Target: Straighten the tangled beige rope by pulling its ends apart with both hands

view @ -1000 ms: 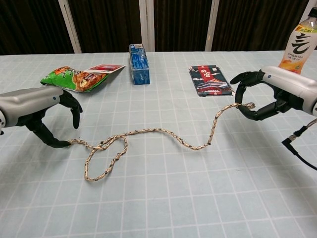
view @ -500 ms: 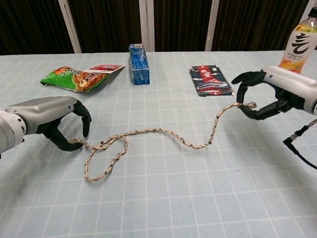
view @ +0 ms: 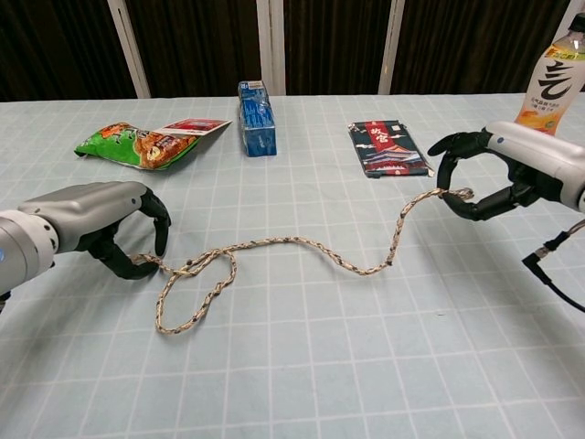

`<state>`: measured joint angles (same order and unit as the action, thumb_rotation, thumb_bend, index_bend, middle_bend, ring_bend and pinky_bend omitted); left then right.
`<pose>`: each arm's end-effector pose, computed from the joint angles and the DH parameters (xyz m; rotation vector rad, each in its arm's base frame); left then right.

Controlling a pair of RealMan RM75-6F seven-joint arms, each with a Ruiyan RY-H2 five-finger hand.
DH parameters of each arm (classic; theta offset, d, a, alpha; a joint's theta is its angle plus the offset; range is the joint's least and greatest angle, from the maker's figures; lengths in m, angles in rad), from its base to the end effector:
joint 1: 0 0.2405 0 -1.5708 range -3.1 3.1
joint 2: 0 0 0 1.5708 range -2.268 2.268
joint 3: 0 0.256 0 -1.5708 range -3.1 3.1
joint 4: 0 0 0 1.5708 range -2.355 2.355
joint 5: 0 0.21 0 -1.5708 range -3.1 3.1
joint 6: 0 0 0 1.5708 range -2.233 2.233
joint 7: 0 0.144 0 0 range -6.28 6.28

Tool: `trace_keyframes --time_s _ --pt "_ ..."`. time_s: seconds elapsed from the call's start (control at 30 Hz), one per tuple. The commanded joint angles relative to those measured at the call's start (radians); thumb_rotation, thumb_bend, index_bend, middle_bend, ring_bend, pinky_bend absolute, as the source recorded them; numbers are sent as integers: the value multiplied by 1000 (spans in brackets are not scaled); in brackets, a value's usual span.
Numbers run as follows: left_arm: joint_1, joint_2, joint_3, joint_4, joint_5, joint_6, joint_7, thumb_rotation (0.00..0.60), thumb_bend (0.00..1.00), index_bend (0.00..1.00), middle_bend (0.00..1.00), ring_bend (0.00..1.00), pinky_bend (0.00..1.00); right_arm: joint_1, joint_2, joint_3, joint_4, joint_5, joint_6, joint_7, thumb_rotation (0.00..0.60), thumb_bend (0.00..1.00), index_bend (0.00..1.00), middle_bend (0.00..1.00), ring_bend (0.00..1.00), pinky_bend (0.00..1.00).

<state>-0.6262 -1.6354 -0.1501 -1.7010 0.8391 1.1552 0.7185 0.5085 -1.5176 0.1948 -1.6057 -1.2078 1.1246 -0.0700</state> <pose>-0.1547 0.2827 -0.0384 -1.7541 -1.0901 -0.7176 -0.1828 -0.2989 0.0115 1.5465 -1.2778 1.1752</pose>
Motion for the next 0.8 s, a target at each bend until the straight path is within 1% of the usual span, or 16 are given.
trace_keyframes --time_s 0.03,0.43,0.7,0.8 --pt "-1 -5 3 2 6 4 -7 600 478 563 228 17 0 0 0 0 0 -1 0 -1 600 503 605 184 0 0" --pt "-11 -11 19 14 -10 14 4 600 523 598 235 17 0 -1 -1 1 0 0 1 -2 600 505 605 184 0 0" --pt "-12 1 16 15 10 25 -16 600 575 618 243 17 0 -2 3 5 -6 3 2 -4 600 504 605 184 0 0" --pt "-13 10 16 13 20 29 -20 600 577 620 244 17 0 -2 7 7 -10 4 4 -4 600 504 605 184 0 0"
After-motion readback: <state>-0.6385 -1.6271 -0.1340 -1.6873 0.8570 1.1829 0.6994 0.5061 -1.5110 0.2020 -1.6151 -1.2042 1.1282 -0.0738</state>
